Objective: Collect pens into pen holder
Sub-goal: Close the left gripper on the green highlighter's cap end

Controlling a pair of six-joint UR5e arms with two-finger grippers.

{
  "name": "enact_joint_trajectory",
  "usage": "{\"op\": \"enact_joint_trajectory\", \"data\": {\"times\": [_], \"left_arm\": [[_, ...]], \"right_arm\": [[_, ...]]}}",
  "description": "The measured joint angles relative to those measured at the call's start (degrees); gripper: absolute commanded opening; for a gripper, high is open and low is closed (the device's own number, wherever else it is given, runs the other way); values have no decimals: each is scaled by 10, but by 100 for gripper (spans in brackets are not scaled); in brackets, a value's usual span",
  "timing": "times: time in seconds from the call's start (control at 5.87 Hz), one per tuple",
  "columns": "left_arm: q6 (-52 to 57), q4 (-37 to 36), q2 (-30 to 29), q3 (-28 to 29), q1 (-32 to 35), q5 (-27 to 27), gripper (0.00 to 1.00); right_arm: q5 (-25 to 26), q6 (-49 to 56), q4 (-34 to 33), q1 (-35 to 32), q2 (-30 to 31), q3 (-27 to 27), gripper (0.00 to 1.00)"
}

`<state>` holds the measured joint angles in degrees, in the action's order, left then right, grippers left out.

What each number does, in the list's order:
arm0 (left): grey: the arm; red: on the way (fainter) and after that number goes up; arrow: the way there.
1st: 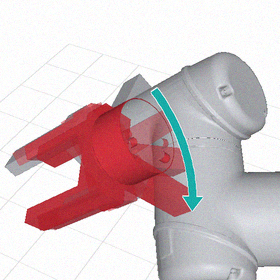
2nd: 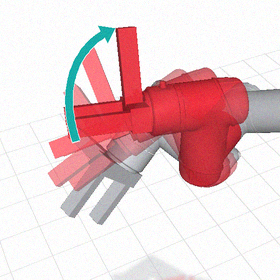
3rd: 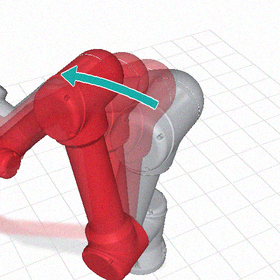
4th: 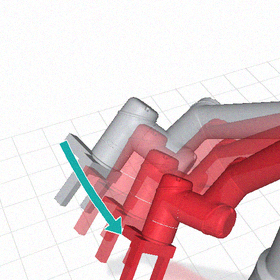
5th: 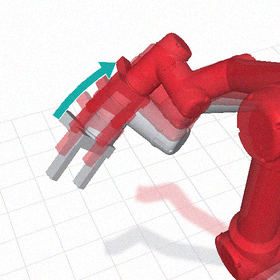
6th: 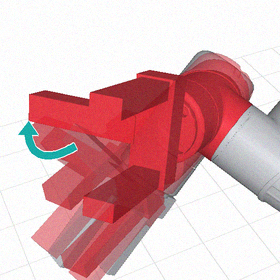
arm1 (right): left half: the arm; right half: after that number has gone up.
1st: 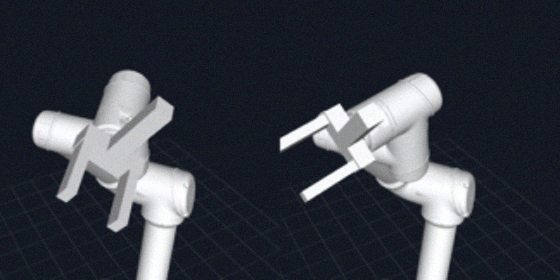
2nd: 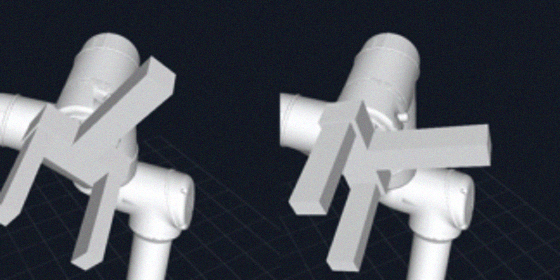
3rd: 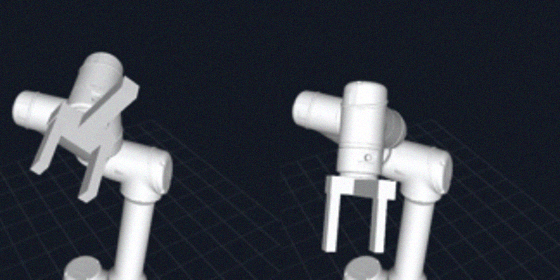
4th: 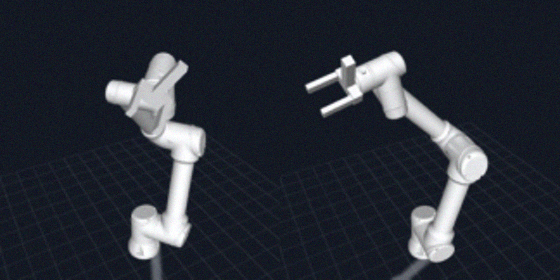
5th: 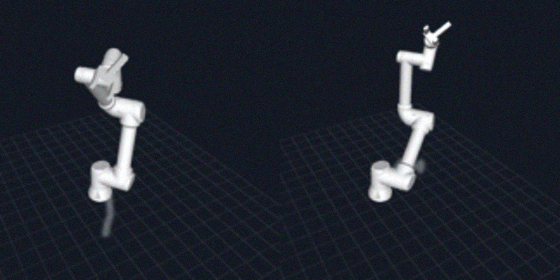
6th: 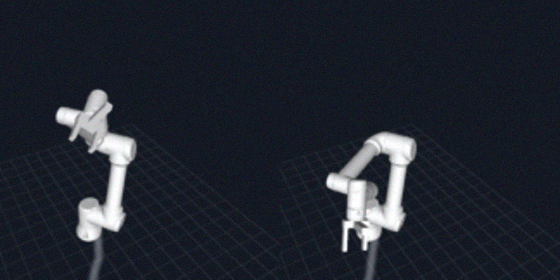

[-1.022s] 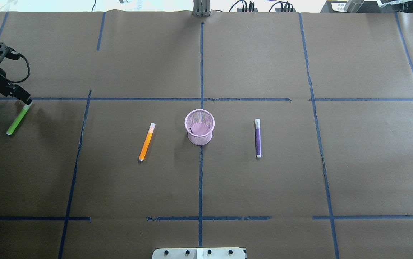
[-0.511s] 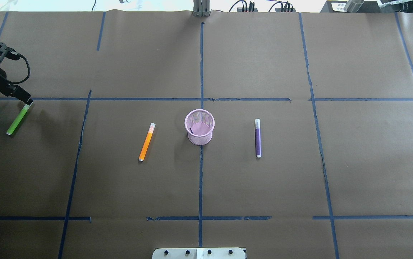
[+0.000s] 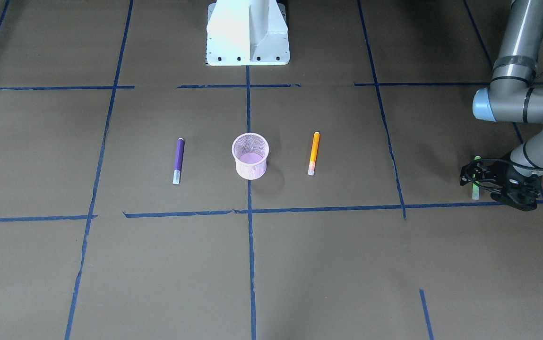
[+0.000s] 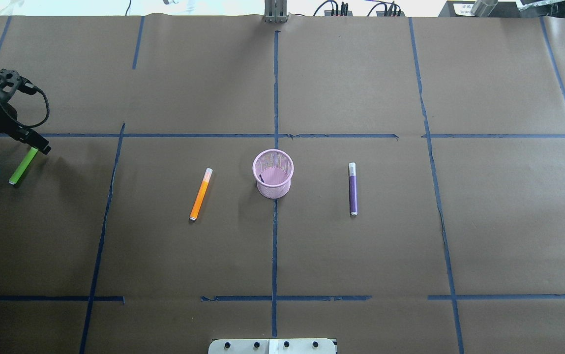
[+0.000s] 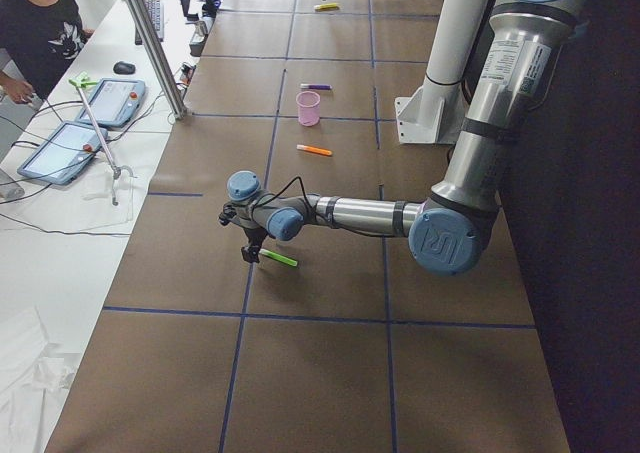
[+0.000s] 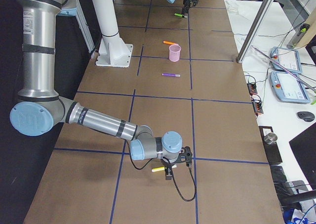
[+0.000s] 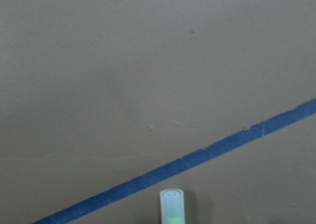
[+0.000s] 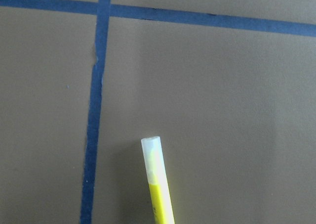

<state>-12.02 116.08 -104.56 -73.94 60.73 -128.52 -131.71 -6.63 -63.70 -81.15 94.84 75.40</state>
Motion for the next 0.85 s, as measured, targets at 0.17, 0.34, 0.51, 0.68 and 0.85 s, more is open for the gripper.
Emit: {"op": "enact_joint_trajectory", "data": {"times": [0.17,0.34,0.51,0.68,0.85], "left_arm": [[9,0,6,-1,-3,2,100],[15,0,10,-1,-5,3,97],[17,-1,11,-1,-6,2,97],[18,-1,11,-1,-6,-1,97],[18,-1,11,-3,-6,-3,97]], "right_arm": [[0,0,0,1,0,0,100],[0,0,0,1,0,-1,100],[0,0,0,1,0,-1,100],[0,0,0,1,0,-1,100],[0,0,0,2,0,-1,100]]}}
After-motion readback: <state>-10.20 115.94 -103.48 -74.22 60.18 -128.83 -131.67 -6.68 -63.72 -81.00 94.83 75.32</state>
